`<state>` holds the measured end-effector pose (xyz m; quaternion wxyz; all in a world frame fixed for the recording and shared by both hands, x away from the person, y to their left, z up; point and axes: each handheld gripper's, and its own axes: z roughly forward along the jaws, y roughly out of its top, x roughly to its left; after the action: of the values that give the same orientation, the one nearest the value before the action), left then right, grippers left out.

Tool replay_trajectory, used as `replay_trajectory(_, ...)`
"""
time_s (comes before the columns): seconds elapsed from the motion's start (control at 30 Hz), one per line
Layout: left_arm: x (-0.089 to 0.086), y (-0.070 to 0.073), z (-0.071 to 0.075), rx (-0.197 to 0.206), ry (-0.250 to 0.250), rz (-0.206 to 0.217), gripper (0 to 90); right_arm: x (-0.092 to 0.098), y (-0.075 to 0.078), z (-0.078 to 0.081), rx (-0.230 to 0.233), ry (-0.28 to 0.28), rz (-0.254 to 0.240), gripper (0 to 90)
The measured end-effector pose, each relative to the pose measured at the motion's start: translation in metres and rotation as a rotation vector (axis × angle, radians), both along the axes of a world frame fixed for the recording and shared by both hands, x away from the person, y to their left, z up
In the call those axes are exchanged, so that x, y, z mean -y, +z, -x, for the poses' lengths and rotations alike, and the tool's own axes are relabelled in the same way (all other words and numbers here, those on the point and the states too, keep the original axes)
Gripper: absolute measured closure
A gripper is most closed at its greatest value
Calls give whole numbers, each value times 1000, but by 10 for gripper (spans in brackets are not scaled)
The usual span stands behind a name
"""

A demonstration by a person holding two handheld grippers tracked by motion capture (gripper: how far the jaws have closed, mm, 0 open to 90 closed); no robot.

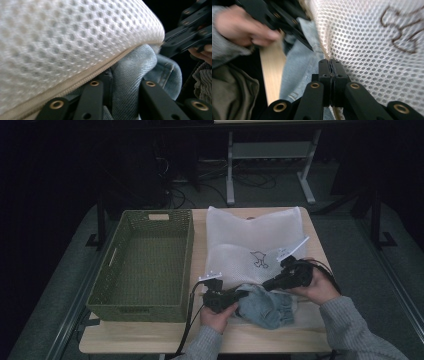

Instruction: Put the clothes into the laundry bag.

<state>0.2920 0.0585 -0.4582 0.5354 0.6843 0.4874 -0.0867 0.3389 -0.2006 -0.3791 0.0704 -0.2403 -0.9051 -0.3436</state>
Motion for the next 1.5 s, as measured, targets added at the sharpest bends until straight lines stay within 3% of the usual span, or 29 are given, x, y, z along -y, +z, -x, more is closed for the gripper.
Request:
replay_trajectory(0.13, -15, -2, 7, -13, -9, -30, 528, -6, -16, -4, -31, 5, 0, 880)
replay_trajectory(0.2, -20, -3, 10, -30, -4, -9, 414, -7, -17, -7, -34, 7, -2, 879)
replay_trajectory(0.3, -25, -1, 19, -27, -9, -14, 348, -7, -17, -8, -38, 1, -4, 878)
replay_trajectory(0.43, -24, -2, 29, -10, -60, -82, 333, -4, -15, -7, -32, -4, -14, 877)
replay_trajectory(0.53, -20, -7, 27, -37, -67, -101, 427, -5, -15, -6, -31, -5, -19, 877)
replay_trajectory(0.63, -11, -15, 20, -60, -61, -105, 653, -8, -17, -6, -34, 3, -24, 878)
replay_trajectory(0.67, -9, -16, 18, -50, -55, -98, 722, -9, -18, -6, -34, 3, -27, 879)
replay_trajectory(0.77, 1, -15, 15, 20, -5, -80, 795, -11, -17, -5, -40, 15, -43, 881)
replay_trajectory(0.9, 7, -7, 12, 58, 28, -28, 823, -12, -8, -1, -29, 27, -65, 881)
replay_trajectory(1.07, 10, 5, 10, 77, 72, 27, 824, -14, 11, 6, 0, 59, -109, 883)
replay_trajectory(1.17, 10, 1, 9, 73, 105, 28, 822, -17, 16, 10, 17, 70, -100, 883)
replay_trajectory(1.23, 8, -4, 10, 65, 105, 15, 812, -17, 8, 8, 4, 58, -76, 882)
replay_trajectory(1.33, 2, -12, 13, 49, 92, -10, 739, -16, -9, 4, -32, 44, -58, 881)
replay_trajectory(1.5, -8, -11, 24, 26, 69, -60, 393, -16, -24, -2, -66, 34, -58, 879)
